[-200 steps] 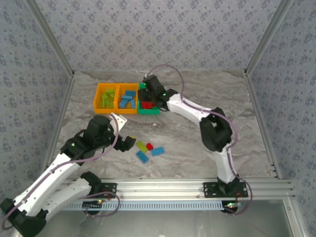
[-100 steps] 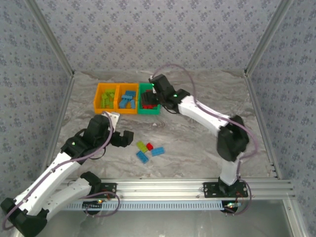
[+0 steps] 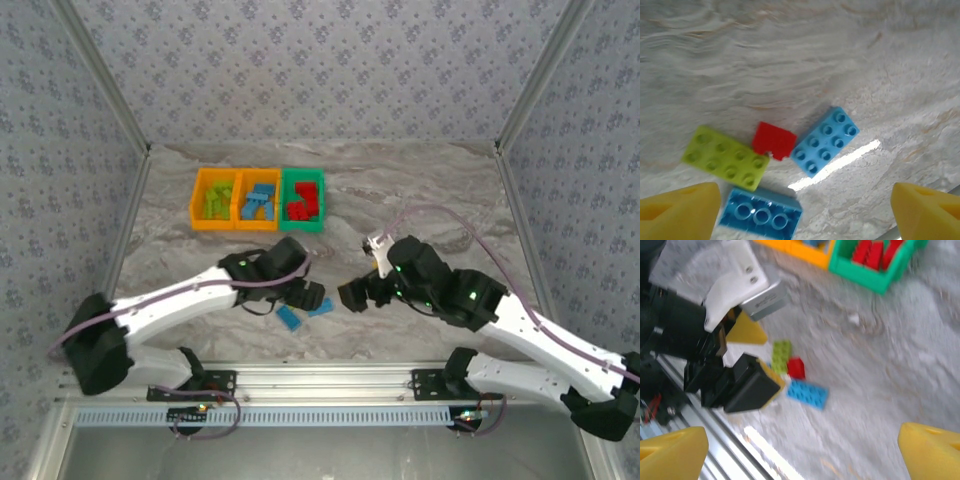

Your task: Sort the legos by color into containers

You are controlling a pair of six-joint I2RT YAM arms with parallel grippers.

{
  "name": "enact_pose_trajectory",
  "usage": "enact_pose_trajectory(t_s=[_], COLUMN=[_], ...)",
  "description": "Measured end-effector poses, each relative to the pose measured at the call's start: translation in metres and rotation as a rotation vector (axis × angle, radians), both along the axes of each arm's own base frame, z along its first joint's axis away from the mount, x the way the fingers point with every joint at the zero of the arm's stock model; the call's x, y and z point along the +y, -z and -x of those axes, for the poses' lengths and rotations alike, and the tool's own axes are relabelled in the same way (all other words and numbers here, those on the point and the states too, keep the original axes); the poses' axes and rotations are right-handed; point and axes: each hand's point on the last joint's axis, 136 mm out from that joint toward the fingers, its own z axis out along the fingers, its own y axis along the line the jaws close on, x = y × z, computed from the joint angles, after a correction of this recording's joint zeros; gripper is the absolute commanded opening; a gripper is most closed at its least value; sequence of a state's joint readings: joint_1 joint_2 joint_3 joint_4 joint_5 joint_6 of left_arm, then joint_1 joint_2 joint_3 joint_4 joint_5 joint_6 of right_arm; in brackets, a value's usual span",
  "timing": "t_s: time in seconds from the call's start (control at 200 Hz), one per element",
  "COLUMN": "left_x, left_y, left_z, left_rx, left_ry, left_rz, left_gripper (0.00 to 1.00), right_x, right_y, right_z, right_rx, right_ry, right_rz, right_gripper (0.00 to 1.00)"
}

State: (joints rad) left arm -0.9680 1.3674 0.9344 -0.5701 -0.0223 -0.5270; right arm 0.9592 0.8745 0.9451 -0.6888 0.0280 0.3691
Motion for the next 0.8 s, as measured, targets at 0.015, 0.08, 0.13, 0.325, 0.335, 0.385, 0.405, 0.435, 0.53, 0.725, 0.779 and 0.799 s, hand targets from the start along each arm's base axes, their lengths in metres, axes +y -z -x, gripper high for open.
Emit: enact_pose_trajectory(t_s=[0.015,0.08,0.13,0.325,0.335,0.385,0.405,0.435,0.53,0.725,0.779,0.799], left_x=[-0.002,-0.007,-0.007,-0.002,-0.002,-0.002,-0.001,-0.001,-0.001,0.002,0.003,0.004], left_y=[0.004,0.019,0.028,0.048,0.049,0.051,0.052,0.052,0.058,0.063,0.063,0.063], left_z=[0.000,-0.001,-0.002,-0.014,-0.015,-0.019,-0.021,-0.024,-0.028,-0.030,-0.032,-0.032], left_rx=[0.003,0.009,0.010,-0.028,-0.031,-0.043,-0.048,-0.055,-0.061,-0.064,-0.069,-0.070], left_ry=[0.011,0.053,0.080,0.121,0.123,0.121,0.122,0.123,0.121,0.118,0.107,0.105], left_rz=[-0.010,-0.053,-0.088,-0.203,-0.208,-0.229,-0.236,-0.246,-0.273,-0.301,-0.303,-0.305], left_gripper=[0.84,0.81,0.79,0.68,0.67,0.63,0.61,0.60,0.59,0.47,0.47,0.47], right_x=[-0.003,-0.010,-0.013,-0.019,-0.019,-0.018,-0.017,-0.017,-0.016,-0.016,-0.017,-0.017], right_y=[0.003,0.011,0.014,0.025,0.025,0.029,0.030,0.032,0.037,0.038,0.038,0.038], right_z=[0.002,0.007,0.009,0.008,0.008,0.007,0.007,0.006,0.005,0.004,0.004,0.004], right_rx=[0.008,0.035,0.046,0.067,0.068,0.073,0.076,0.079,0.090,0.090,0.090,0.090], right_ry=[0.002,0.010,0.016,0.038,0.038,0.041,0.041,0.042,0.043,0.046,0.050,0.051], right_rz=[0.007,0.028,0.036,0.080,0.082,0.095,0.100,0.107,0.124,0.128,0.129,0.129], right_gripper=[1.00,1.00,1.00,1.00,1.00,1.00,1.00,1.00,1.00,1.00,1.00,1.00])
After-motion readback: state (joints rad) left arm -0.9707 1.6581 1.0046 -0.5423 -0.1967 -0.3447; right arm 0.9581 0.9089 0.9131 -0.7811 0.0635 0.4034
